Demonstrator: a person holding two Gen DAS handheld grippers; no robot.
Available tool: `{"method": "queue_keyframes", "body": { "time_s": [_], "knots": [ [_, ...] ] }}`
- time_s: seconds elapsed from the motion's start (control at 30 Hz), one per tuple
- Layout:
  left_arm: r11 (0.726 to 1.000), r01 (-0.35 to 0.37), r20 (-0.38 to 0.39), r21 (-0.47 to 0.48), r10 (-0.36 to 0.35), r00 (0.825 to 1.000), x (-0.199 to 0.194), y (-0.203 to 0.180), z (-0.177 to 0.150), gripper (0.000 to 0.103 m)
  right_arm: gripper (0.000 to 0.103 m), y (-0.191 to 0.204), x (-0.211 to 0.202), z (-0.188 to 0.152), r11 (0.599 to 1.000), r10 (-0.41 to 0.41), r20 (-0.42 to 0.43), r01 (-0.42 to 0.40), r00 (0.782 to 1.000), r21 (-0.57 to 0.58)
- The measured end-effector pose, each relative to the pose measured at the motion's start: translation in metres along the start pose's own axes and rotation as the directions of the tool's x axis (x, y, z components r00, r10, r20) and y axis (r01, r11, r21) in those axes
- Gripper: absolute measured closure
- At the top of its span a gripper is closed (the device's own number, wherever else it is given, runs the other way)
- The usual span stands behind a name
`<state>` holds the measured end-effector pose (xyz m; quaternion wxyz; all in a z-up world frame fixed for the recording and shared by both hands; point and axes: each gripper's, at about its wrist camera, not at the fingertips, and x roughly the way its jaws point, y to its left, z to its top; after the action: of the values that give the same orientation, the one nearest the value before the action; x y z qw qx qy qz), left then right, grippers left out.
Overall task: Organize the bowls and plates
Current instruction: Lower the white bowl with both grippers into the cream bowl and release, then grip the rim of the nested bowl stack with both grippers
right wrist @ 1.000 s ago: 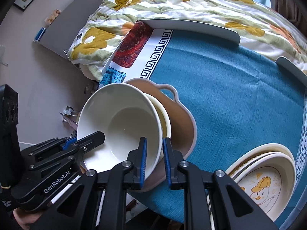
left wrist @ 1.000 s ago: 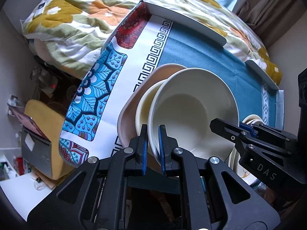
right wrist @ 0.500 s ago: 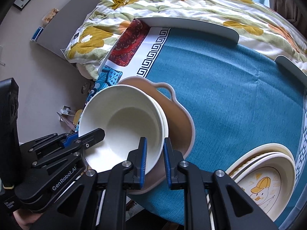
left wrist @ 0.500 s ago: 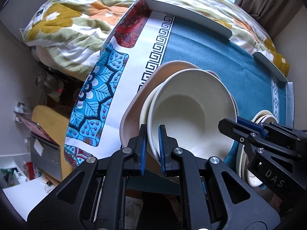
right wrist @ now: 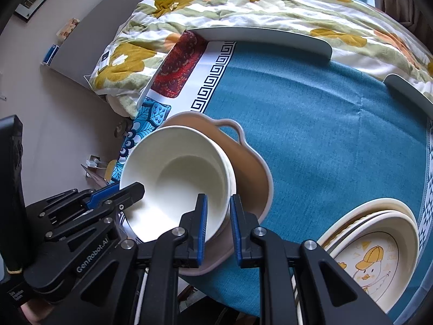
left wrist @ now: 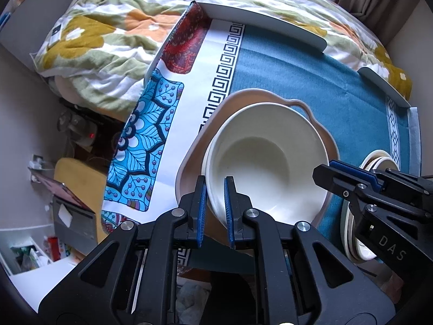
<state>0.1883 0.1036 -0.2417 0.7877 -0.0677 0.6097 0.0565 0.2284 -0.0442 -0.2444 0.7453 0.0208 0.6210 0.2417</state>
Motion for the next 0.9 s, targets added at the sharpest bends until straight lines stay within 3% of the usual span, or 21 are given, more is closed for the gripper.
{"method": "queue_keyframes", "body": {
  "time_s": [0.27, 0.4, 0.43, 0.5, 0.53, 0.57, 0.6, 0.67, 0.7, 0.9],
  "knots": [
    [0.999, 0.043, 0.039, 0.029, -0.044, 0.998, -0.023, 0.003, -0.002, 0.093, 0.087, 0.002, -0.028, -0.009, 0.999, -0.013, 0.087, 0.01, 0.996, 0.045],
    [0.994, 0.102, 0.114, 0.045, -0.107, 0.988, -0.057, 0.003, -0.004, 0.089, 0.087, 0.002, -0.054, -0.018, 0.999, -0.015, 0.135, 0.008, 0.991, 0.053],
    [0.993, 0.107, 0.142, 0.057, -0.114, 0.983, -0.068, 0.003, -0.005, 0.084, 0.087, 0.002, -0.058, -0.019, 0.999, -0.015, 0.144, 0.007, 0.989, 0.05],
    [0.993, 0.092, 0.177, 0.067, -0.102, 0.979, -0.084, 0.004, -0.008, 0.056, 0.087, 0.001, -0.07, -0.023, 0.999, -0.005, 0.166, -0.003, 0.986, 0.045],
    [0.994, 0.08, 0.186, 0.074, -0.092, 0.978, -0.089, 0.005, -0.008, 0.023, 0.085, 0.001, -0.074, -0.025, 0.999, 0.0, 0.167, -0.008, 0.986, 0.047],
    [0.994, 0.063, 0.203, 0.086, -0.079, 0.976, -0.096, 0.007, -0.01, 0.002, 0.072, 0.001, -0.078, -0.028, 0.999, 0.003, 0.171, -0.012, 0.985, 0.049],
    [0.994, 0.046, 0.234, 0.102, -0.069, 0.97, -0.103, 0.01, -0.013, 0.001, 0.062, 0.002, -0.081, -0.031, 0.999, 0.004, 0.18, -0.013, 0.984, 0.049],
    [0.99, 0.024, 0.262, 0.137, -0.059, 0.963, -0.109, 0.017, -0.015, 0.001, 0.015, 0.002, -0.084, -0.037, 0.999, -0.008, 0.197, -0.003, 0.98, 0.054],
    [0.988, 0.019, 0.255, 0.154, -0.058, 0.965, -0.108, 0.023, -0.015, 0.001, 0.01, 0.002, -0.085, -0.04, 0.998, -0.021, 0.204, 0.009, 0.979, 0.059],
    [0.97, 0.095, 0.14, 0.226, -0.129, 0.982, -0.073, 0.071, -0.004, 0.001, 0.009, 0.002, -0.065, -0.061, 0.977, -0.164, 0.133, 0.142, 0.977, 0.159]
  ]
}}
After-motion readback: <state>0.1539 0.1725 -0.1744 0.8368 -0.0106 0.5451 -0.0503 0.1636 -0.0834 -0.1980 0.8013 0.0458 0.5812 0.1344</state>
